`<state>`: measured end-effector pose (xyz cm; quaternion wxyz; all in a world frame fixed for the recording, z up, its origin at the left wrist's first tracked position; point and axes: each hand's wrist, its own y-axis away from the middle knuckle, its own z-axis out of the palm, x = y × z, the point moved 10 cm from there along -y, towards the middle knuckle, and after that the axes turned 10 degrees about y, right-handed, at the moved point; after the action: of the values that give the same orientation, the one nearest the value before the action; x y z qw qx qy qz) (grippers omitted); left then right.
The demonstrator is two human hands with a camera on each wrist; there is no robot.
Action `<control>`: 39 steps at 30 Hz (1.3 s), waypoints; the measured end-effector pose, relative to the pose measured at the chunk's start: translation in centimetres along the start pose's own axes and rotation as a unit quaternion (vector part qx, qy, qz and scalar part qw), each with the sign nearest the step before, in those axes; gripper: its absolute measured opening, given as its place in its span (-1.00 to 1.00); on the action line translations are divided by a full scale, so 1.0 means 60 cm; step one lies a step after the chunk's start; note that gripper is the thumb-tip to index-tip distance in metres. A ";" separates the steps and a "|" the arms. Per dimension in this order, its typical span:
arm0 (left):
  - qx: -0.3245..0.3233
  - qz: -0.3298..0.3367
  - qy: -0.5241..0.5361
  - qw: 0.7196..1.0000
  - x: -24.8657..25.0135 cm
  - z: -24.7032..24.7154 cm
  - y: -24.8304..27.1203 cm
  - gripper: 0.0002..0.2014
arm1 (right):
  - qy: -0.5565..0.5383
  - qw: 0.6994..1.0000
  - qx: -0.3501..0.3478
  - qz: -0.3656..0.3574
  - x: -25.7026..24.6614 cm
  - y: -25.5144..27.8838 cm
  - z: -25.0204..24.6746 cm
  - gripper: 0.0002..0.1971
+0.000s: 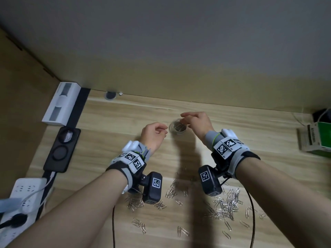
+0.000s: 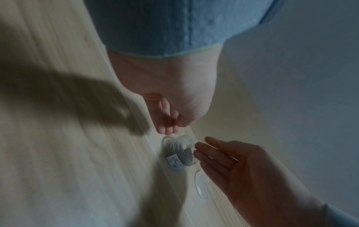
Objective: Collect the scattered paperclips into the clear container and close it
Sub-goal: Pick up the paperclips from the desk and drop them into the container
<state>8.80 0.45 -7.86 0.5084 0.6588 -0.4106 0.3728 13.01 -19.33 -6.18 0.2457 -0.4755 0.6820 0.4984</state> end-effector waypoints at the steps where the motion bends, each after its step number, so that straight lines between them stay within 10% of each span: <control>1: -0.004 0.000 0.000 1.000 0.001 0.002 0.006 -0.70 | 0.000 1.000 -0.004 -0.003 -0.003 0.003 -0.001 -0.77; 9: -0.009 0.025 -0.039 0.999 0.014 0.008 0.037 -0.78 | -0.026 0.999 0.034 -0.029 0.018 0.035 -0.030 -0.86; 21: -0.184 0.146 -0.190 0.953 -0.060 0.120 0.201 -0.72 | 0.290 0.950 -0.041 -0.110 0.138 0.164 -0.013 -0.63; 27: -0.170 0.128 -0.180 0.960 -0.075 0.118 0.228 -0.68 | 0.254 0.962 -0.065 -0.075 0.183 0.215 0.003 -0.67; 39: -0.020 0.066 -0.259 0.963 -0.077 -0.077 0.264 -0.77 | 0.199 0.963 0.160 0.087 0.275 0.325 -0.161 -0.89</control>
<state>-7.92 3.39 -5.35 0.3722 0.6937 -0.5785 0.2136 -10.14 -33.80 -7.13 0.1335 -0.4583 0.8269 0.2974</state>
